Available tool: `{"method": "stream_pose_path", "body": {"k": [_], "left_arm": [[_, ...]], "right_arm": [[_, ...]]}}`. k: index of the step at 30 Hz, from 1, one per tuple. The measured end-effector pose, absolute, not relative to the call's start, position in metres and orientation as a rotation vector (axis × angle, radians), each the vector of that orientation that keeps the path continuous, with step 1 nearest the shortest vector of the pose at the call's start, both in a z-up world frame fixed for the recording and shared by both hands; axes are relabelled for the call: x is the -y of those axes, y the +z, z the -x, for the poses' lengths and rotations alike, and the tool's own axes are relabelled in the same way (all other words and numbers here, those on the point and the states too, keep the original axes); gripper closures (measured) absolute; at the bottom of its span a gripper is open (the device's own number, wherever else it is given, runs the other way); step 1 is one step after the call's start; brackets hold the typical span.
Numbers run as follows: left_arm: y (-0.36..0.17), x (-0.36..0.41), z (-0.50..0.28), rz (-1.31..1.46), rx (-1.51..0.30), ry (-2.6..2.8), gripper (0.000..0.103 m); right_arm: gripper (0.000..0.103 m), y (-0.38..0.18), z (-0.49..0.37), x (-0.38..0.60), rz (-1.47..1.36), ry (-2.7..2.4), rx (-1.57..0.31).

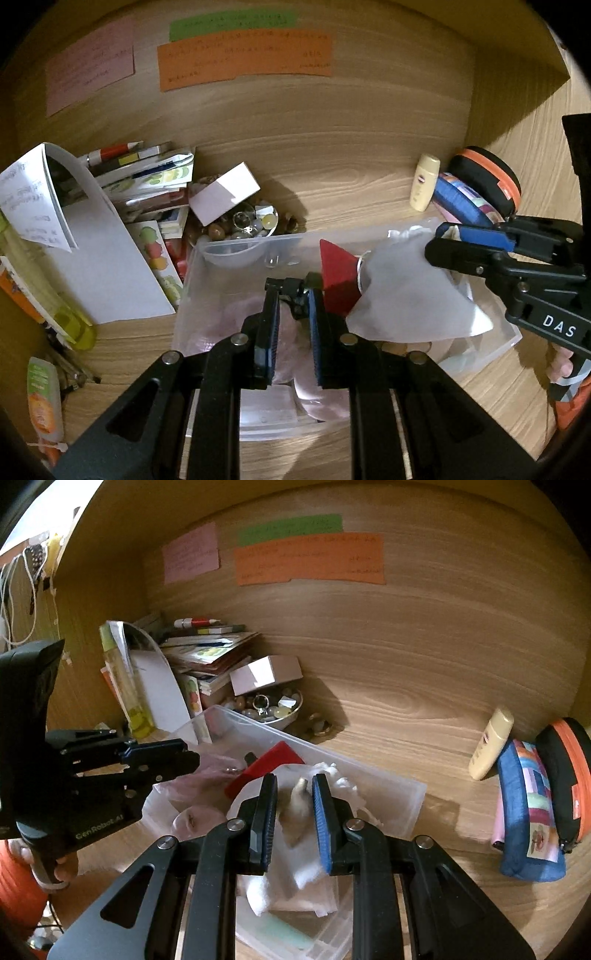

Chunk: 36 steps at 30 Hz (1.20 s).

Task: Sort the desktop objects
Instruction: 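Open both grippers to release the shell and black piece into the box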

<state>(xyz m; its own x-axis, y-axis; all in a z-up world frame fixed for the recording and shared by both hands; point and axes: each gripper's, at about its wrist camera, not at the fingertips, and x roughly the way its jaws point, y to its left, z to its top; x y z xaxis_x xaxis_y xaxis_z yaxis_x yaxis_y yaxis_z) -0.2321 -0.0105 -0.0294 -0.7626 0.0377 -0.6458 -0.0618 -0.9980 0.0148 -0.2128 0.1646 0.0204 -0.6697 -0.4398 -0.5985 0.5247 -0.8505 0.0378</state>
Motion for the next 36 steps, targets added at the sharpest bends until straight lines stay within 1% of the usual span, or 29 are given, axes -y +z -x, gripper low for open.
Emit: {"method": "stream_pose_path", "body": {"k": [1, 2, 3, 4, 5, 7, 11, 12, 13, 14, 15, 16, 17, 19, 20, 21, 22, 23, 24, 26, 28, 36], "left_arm": [[-0.029, 0.011, 0.232, 1.062, -0.054, 2.9, 0.081], [-0.029, 0.011, 0.232, 1.06, -0.053, 2.901, 0.071], [-0.028, 0.011, 0.232, 1.054, -0.05, 2.906, 0.067], [-0.028, 0.011, 0.231, 1.047, -0.051, 2.913, 0.059], [-0.027, 0.012, 0.23, 1.037, -0.056, 2.923, 0.055], [-0.025, 0.012, 0.227, 1.025, -0.07, 2.937, 0.053], [-0.018, 0.014, 0.221, 0.998, -0.079, 2.961, 0.041], [-0.016, 0.015, 0.219, 0.991, -0.079, 2.968, 0.039], [-0.015, 0.016, 0.218, 0.985, -0.077, 2.974, 0.037], [-0.012, 0.017, 0.215, 0.974, -0.076, 2.985, 0.036], [-0.011, 0.017, 0.212, 0.969, -0.081, 2.994, 0.035], [-0.009, 0.017, 0.21, 0.966, -0.087, 3.0, 0.034], [-0.008, 0.017, 0.208, 0.962, -0.091, 3.007, 0.029], [-0.005, 0.017, 0.202, 0.95, -0.091, 3.018, 0.022], [-0.003, 0.018, 0.197, 0.941, -0.09, 3.027, 0.018], [-0.001, 0.017, 0.195, 0.939, -0.092, 3.033, 0.015], [0.0, 0.017, 0.192, 0.939, -0.091, 3.038, 0.009], [0.002, 0.018, 0.189, 0.94, -0.088, 3.04, 0.007], [0.004, 0.018, 0.186, 0.943, -0.082, 3.04, 0.006], [0.006, 0.017, 0.18, 0.951, -0.085, 3.043, 0.005], [0.008, 0.016, 0.174, 0.95, -0.094, 3.064, 0.002], [0.015, 0.017, 0.141, 0.913, -0.035, 3.089, 0.002]], "right_arm": [[0.085, 0.021, 0.212, -0.164, -0.832, -2.462, -0.194], [0.083, 0.021, 0.211, -0.163, -0.829, -2.465, -0.207], [0.081, 0.022, 0.21, -0.162, -0.827, -2.462, -0.212], [0.076, 0.022, 0.21, -0.16, -0.827, -2.462, -0.219], [0.07, 0.023, 0.209, -0.158, -0.823, -2.463, -0.228], [0.063, 0.025, 0.205, -0.156, -0.805, -2.478, -0.249], [0.053, 0.031, 0.198, -0.153, -0.772, -2.499, -0.282], [0.051, 0.033, 0.196, -0.153, -0.763, -2.499, -0.287], [0.047, 0.035, 0.194, -0.153, -0.755, -2.502, -0.291], [0.041, 0.036, 0.191, -0.153, -0.747, -2.509, -0.297], [0.037, 0.038, 0.187, -0.153, -0.734, -2.521, -0.308], [0.031, 0.04, 0.184, -0.153, -0.721, -2.533, -0.32], [0.026, 0.042, 0.18, -0.154, -0.709, -2.545, -0.335], [0.021, 0.045, 0.172, -0.155, -0.686, -2.559, -0.35], [0.021, 0.046, 0.168, -0.157, -0.679, -2.565, -0.354], [0.021, 0.048, 0.165, -0.157, -0.68, -2.57, -0.356], [0.02, 0.049, 0.162, -0.158, -0.681, -2.576, -0.355], [0.019, 0.051, 0.158, -0.16, -0.682, -2.581, -0.352], [0.018, 0.053, 0.155, -0.161, -0.684, -2.588, -0.344], [0.005, 0.056, 0.15, -0.164, -0.686, -2.6, -0.324], [0.0, 0.06, 0.144, -0.168, -0.678, -2.612, -0.299], [0.0, 0.072, 0.109, -0.181, -0.636, -2.673, -0.263]]}}
